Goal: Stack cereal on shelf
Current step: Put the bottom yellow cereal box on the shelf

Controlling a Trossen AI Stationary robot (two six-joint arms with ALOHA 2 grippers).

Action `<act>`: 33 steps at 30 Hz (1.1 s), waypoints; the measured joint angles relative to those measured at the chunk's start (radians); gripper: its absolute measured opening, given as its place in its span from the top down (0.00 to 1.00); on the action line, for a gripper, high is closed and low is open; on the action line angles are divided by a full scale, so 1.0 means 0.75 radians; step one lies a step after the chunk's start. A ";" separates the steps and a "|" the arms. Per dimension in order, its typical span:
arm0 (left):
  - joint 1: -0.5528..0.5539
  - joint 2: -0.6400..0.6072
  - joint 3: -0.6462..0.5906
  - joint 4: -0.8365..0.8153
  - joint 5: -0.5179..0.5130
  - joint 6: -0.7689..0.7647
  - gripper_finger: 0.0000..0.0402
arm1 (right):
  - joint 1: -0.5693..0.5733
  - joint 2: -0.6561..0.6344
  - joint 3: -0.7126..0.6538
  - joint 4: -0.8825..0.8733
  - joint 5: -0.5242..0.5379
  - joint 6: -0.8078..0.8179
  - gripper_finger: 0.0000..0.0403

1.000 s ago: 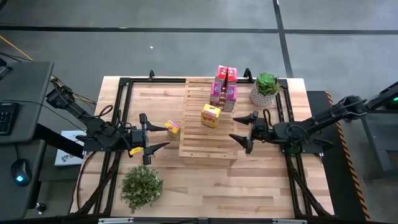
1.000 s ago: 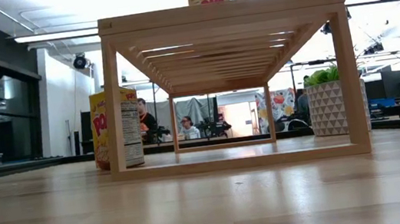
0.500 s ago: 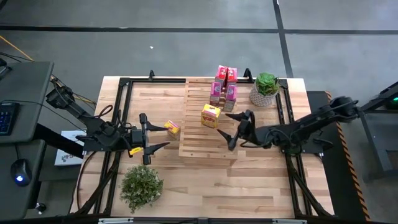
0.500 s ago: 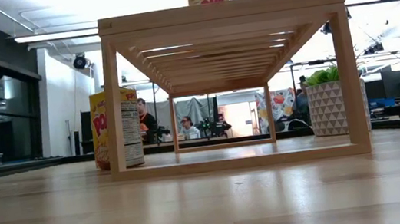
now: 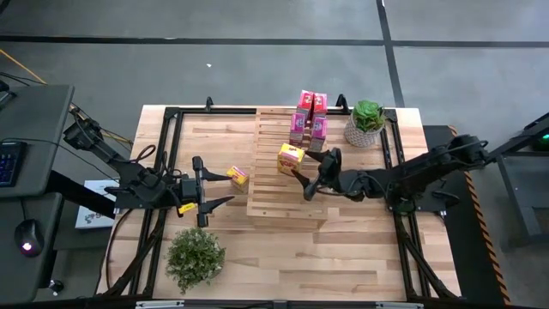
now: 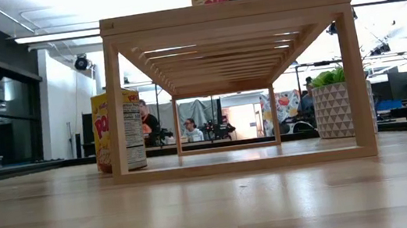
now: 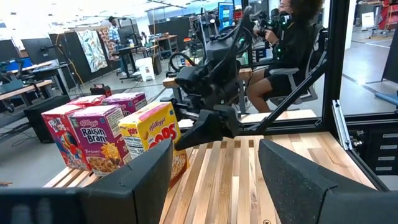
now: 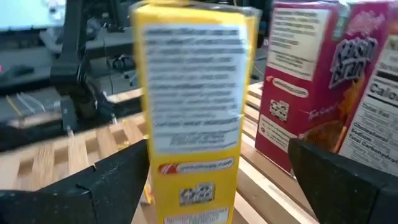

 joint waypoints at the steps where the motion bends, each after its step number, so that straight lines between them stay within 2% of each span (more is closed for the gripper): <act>1: 0.000 0.000 0.000 0.000 0.000 0.000 0.43 | -0.007 0.003 0.003 0.002 -0.001 0.035 0.08; 10: 0.000 0.000 0.000 0.000 0.001 0.000 0.43 | -0.052 0.004 0.003 -0.033 -0.020 0.115 0.08; 16: 0.000 0.000 0.000 0.000 0.001 0.000 0.43 | -0.071 0.004 0.003 -0.033 -0.160 0.106 0.08; 19: 0.000 0.000 0.000 0.000 0.001 0.000 0.43 | -0.070 0.004 0.003 -0.025 -0.184 0.084 0.09; 23: 0.000 0.000 0.000 0.000 0.001 0.000 0.43 | -0.070 0.004 0.003 -0.020 -0.180 0.081 0.16; 33: 0.000 0.000 0.000 0.000 0.001 0.000 0.43 | -0.070 0.004 0.002 -0.001 -0.166 0.051 0.42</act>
